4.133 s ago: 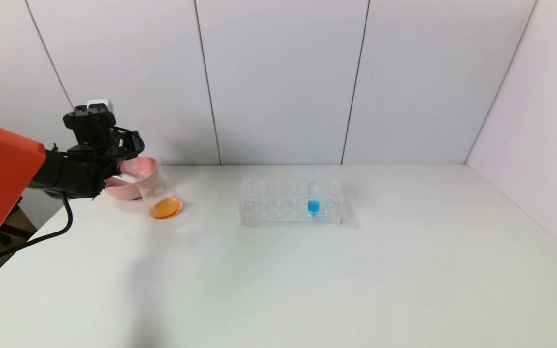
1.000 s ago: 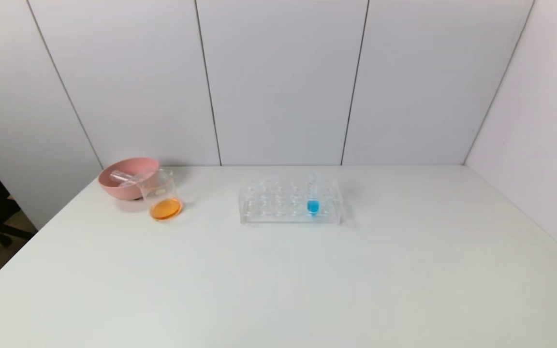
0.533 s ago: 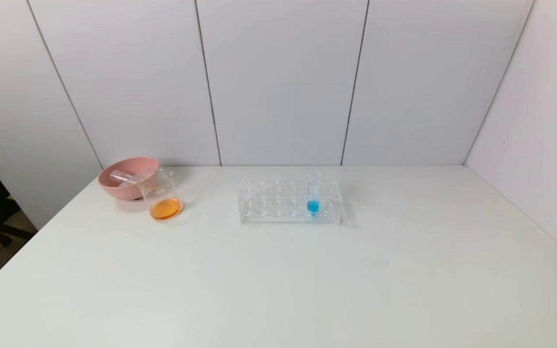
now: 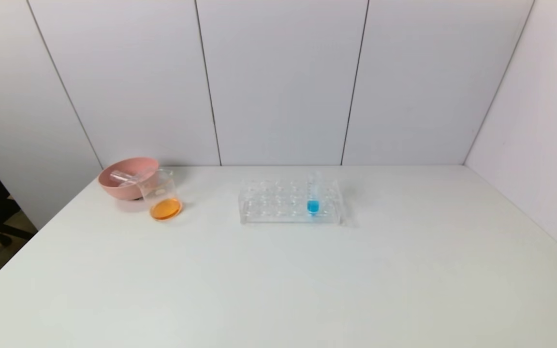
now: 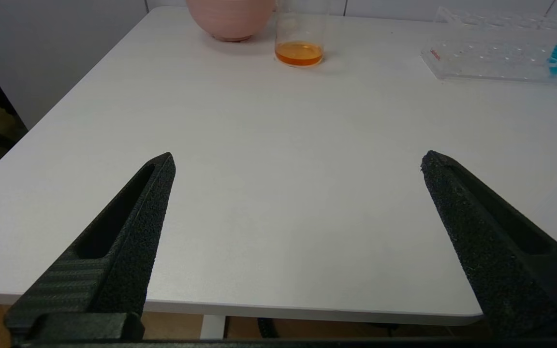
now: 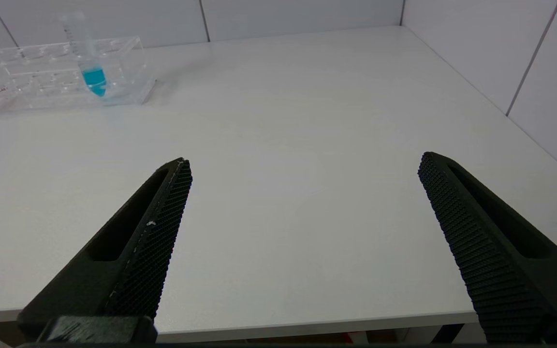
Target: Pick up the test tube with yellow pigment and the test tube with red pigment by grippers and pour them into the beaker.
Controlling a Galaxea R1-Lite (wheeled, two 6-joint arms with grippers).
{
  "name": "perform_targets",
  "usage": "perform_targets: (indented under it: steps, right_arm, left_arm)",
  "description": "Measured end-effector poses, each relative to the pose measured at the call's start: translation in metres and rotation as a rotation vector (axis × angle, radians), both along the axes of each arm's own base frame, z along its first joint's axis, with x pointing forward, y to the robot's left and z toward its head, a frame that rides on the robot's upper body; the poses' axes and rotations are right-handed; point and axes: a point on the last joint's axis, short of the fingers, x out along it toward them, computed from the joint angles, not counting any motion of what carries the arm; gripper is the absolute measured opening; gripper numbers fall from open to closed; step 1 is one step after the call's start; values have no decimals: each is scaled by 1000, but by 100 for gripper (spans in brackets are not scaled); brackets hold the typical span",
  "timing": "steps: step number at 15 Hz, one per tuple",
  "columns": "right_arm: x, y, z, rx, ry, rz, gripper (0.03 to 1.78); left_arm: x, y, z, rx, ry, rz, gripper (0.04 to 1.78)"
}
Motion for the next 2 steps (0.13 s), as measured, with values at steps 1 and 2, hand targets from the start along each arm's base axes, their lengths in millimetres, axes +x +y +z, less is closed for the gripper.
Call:
perform_targets:
  steps: [1,2]
  right_arm:
    - [0,0,0,1,0,0,171]
    - [0,0,0,1,0,0,171]
  left_arm:
    - [0,0,0,0,0,0,177]
    - [0,0,0,0,0,0,177]
